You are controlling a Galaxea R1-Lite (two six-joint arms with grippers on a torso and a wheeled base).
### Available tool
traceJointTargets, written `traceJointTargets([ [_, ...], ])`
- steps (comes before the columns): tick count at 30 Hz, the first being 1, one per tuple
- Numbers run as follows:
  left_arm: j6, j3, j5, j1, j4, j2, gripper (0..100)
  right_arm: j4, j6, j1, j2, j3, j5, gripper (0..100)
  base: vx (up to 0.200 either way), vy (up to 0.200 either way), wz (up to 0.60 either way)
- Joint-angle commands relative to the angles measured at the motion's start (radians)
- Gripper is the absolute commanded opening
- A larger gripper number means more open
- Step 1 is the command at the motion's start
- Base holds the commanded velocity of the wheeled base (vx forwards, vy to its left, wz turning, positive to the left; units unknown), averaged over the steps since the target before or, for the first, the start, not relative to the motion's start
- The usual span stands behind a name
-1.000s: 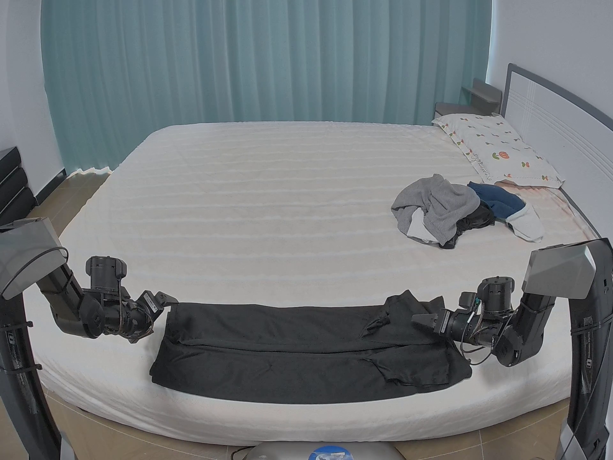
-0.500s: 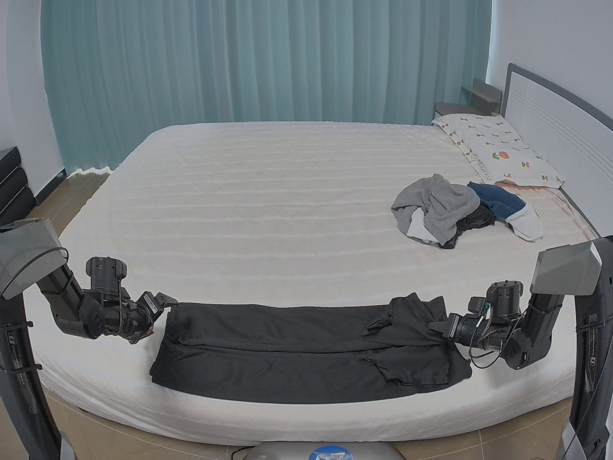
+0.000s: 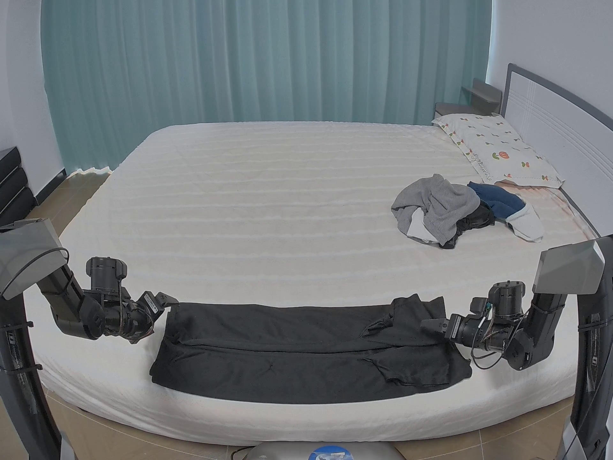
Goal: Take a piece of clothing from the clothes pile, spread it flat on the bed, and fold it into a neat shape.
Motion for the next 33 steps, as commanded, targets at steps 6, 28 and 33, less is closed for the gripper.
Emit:
traceJointTargets([
  [6, 0.000, 0.001, 0.000, 0.000, -0.004, 0.003, 100, 0.042, 0.008, 0.050, -0.084, -0.068, -0.043, 100, 0.000, 0.000, 0.00],
  [28, 0.009, 0.008, 0.000, -0.001, -0.007, 0.004, 100, 0.404, 0.091, 0.264, -0.044, -0.313, -0.153, 100, 0.000, 0.000, 0.00],
  [33, 0.009, 0.010, 0.000, -0.001, -0.007, 0.004, 100, 0.438, 0.091, 0.286, -0.016, -0.368, -0.152, 100, 0.000, 0.000, 0.00],
])
